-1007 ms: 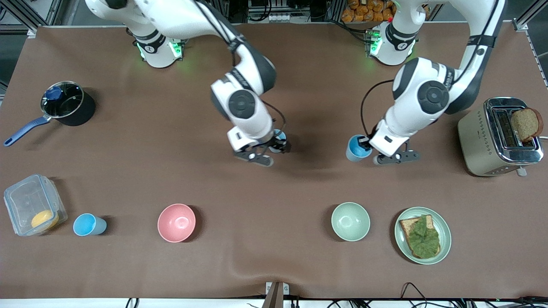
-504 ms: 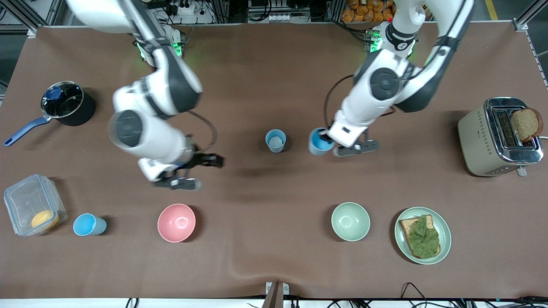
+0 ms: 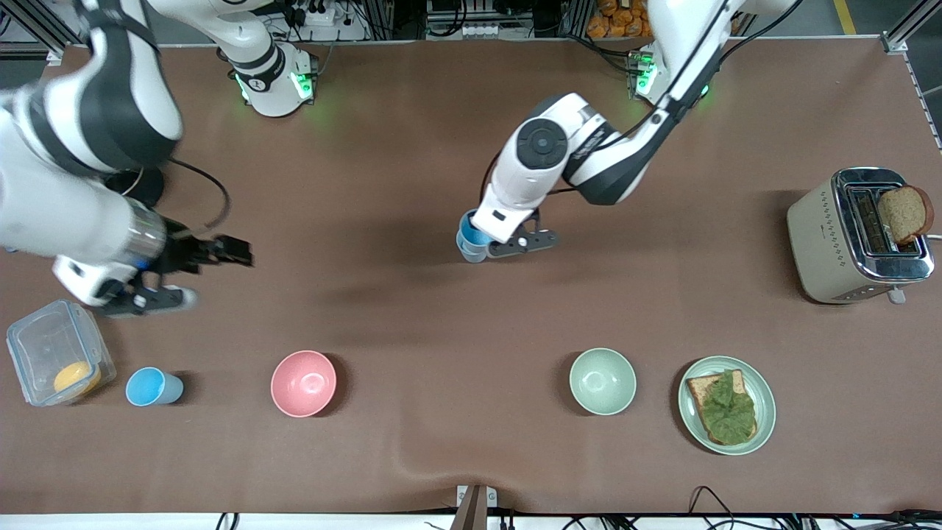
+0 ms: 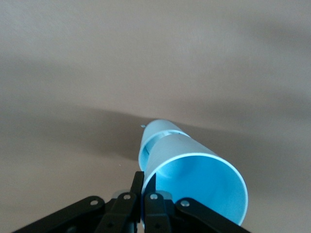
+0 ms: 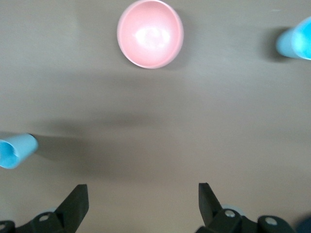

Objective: Stack blue cups with both arms
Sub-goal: 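Lower the cup into the other cup with the left gripper while the right gripper withdraws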

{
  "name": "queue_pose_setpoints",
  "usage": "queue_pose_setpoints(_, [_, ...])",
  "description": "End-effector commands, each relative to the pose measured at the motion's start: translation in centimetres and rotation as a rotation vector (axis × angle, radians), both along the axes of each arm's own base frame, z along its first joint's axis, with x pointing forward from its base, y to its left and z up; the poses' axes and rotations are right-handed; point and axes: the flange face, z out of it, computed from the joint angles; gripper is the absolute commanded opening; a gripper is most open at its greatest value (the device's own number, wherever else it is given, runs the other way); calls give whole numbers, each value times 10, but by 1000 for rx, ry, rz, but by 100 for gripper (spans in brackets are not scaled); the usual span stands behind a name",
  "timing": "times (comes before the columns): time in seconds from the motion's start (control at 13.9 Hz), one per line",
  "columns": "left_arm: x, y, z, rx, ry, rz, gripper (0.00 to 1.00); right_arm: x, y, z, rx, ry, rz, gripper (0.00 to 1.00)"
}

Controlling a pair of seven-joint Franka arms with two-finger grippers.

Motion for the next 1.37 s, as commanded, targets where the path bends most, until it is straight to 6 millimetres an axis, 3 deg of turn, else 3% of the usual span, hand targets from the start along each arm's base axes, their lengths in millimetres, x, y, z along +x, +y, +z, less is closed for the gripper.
queue_pose_setpoints(0.0, [3, -6, -7, 21, -6, 11, 0, -4, -2, 18, -48, -3, 13, 100])
queue_pose_setpoints(0.14, [-3, -12, -13, 31, -5, 1, 0, 2, -21, 26, -48, -27, -24, 100])
queue_pose_setpoints(0.36, [-5, -12, -19, 36, 5, 0, 0, 2, -24, 42, -70, -68, -18, 100])
queue_pose_setpoints(0.43, [-5, -13, -20, 36, 5, 1, 10, 2, -26, 46, -50, -74, -19, 100])
queue_pose_setpoints(0.5, [-5, -13, -20, 36, 6, 5, 84, -3, -43, 58, 4, -86, -42, 100])
queue_pose_setpoints(0.58, [-6, -14, -20, 40, 4, 3, 100, -3, -60, 60, 37, -94, -34, 100])
queue_pose_setpoints(0.72, [-5, -11, -10, 47, -3, 2, 100, -1, -72, 52, 57, -143, 82, 100])
queue_pose_setpoints(0.86, [6, 4, 14, 73, -44, 1, 100, -13, -73, 54, 57, -148, 95, 100])
queue_pose_setpoints(1.15, [58, 77, 94, 162, -112, 15, 100, -44, -74, 57, 26, -124, 23, 100])
queue_pose_setpoints(1.29, [78, 116, 126, 175, -130, 26, 100, -57, -60, 63, -56, -133, 34, 100])
